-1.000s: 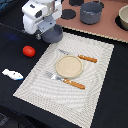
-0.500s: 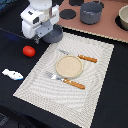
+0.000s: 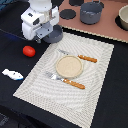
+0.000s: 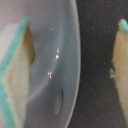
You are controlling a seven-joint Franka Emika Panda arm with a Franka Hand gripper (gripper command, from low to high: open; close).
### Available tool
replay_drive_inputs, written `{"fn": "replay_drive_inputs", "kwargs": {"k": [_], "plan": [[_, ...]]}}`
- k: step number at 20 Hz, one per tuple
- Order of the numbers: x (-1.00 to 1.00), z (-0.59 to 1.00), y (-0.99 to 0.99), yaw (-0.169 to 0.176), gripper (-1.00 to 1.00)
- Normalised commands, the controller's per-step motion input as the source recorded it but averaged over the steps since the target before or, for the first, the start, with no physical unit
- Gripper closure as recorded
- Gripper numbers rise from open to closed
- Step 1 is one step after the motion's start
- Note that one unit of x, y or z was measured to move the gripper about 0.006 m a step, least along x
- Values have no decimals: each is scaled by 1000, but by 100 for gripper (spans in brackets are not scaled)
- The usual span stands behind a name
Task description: Place the pan onto the stove and place the fish and sausage into the pan.
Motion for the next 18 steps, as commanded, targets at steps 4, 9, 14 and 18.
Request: {"fn": "replay_drive_inputs", "kwargs": {"k": [4,9,14,18], "plan": [[-35,-171,87,-20,100],[-18,-106,64,-13,100],[-17,514,-23,-35,100],[-49,1000,-54,-100,100]]}}
